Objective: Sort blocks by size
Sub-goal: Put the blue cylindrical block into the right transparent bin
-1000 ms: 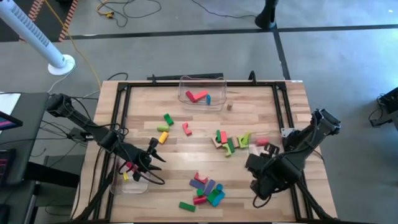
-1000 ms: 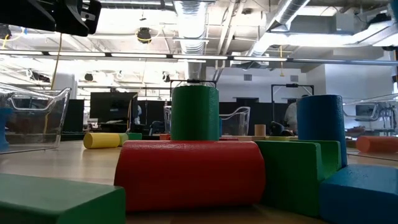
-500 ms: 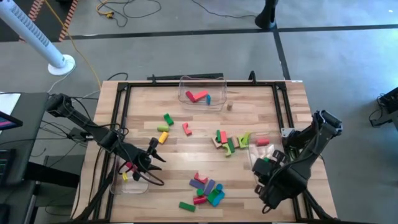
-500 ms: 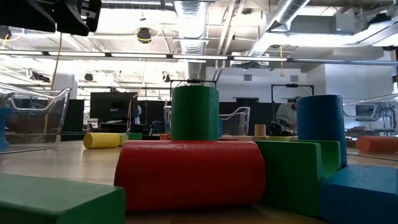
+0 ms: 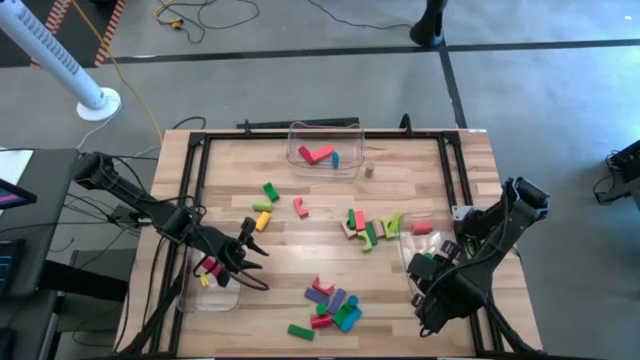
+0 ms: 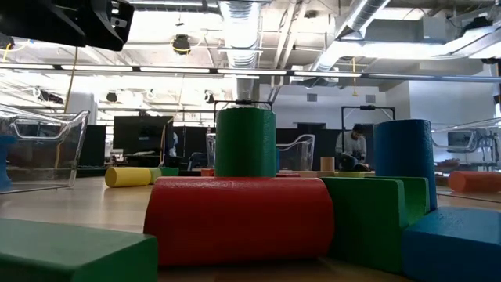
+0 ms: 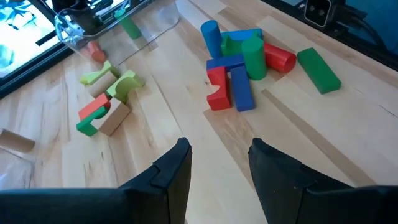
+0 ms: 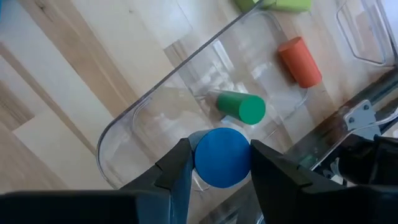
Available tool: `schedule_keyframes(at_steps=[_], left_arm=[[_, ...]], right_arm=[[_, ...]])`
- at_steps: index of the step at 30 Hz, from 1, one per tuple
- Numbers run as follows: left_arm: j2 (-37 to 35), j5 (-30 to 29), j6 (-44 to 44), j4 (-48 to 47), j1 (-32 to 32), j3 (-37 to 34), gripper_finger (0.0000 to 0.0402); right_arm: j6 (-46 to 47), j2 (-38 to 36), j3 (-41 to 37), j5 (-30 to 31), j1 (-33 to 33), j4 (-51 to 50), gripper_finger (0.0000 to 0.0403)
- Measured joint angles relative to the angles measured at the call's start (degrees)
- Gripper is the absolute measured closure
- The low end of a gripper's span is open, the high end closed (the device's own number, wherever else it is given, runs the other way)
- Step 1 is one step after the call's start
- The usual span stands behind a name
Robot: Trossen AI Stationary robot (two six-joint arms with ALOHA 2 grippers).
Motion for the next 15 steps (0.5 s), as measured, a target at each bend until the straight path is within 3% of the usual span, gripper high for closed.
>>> schedule_keyframes(at_steps=[15], left_arm=[[0.0,0.4,-1.1,0.0,0.1,0.0,0.0249]], right_arm=[[3.3,0.0,-6.1,1.6,0.0,2.5,0.0227]])
